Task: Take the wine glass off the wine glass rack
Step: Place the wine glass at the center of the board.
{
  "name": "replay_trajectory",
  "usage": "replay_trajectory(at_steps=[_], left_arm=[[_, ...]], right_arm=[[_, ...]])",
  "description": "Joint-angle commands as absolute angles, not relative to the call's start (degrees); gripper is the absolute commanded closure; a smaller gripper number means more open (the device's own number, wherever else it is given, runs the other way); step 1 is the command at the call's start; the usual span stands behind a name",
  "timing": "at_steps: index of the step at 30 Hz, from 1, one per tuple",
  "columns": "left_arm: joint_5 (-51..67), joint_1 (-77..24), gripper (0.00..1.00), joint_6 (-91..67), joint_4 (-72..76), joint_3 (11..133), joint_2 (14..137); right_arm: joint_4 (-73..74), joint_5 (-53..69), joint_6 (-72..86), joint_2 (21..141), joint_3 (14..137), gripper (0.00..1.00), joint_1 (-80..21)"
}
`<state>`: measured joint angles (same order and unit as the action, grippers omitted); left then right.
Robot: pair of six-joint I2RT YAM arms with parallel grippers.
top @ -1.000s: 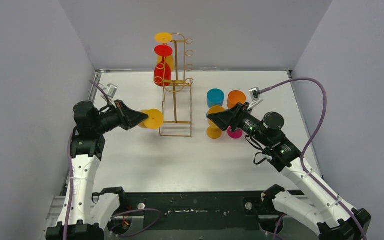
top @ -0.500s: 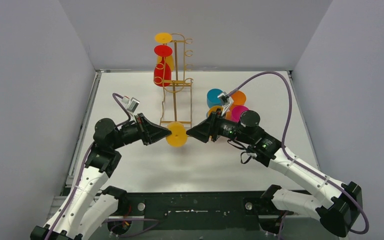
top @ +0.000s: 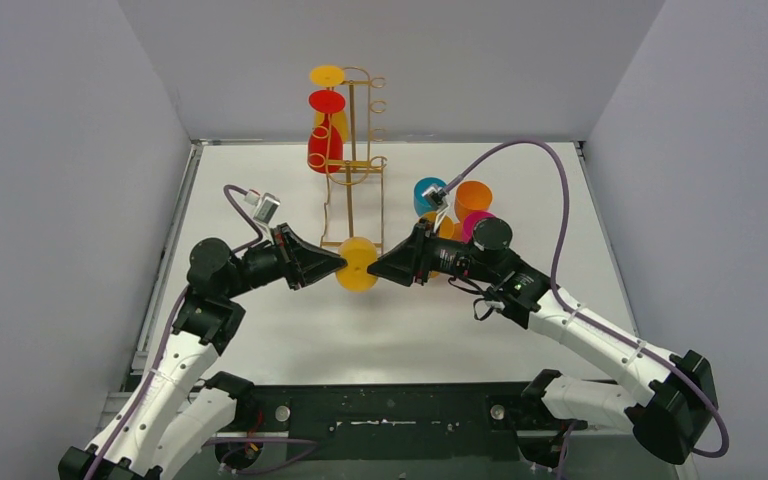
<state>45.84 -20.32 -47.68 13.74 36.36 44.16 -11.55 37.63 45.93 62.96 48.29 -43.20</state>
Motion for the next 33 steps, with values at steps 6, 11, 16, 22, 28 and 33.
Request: replay_trajectory(at_steps=[6, 11, 16, 22, 28, 33], left_arm=[[46.6, -20.8, 1.0, -48.2, 18.7, 35.2, 43.0], [46.4, -21.4, 1.0, -49.1, 19.8, 34.2, 42.5], [50.3, -21.7, 0.59, -47.6, 17.1, 34.2, 42.5], [47.0, -26.1, 0.58, -46.2, 13.5, 33.3, 40.3], [40.7, -31.5, 0.66, -46.6, 16.3, 34.6, 42.5], [36.7, -34.1, 0.8, -45.0, 13.8, 36.8, 44.1]], right_arm=[[-19.6, 42.9, 46.1, 62.8, 49.9, 0.97, -43.5], [-18.6, 43.5, 45.1, 62.5, 50.0, 1.0, -43.4], [-16.2, 39.2, 43.5, 59.3, 48.2, 1.0, -43.4], [-14.8, 36.0, 40.8, 56.4, 46.8, 1.0, -43.4], [-17.8, 36.6, 41.5, 56.5, 45.9, 1.0, -43.4], [-18.3, 36.7, 40.9, 56.6, 45.6, 1.0, -43.4]])
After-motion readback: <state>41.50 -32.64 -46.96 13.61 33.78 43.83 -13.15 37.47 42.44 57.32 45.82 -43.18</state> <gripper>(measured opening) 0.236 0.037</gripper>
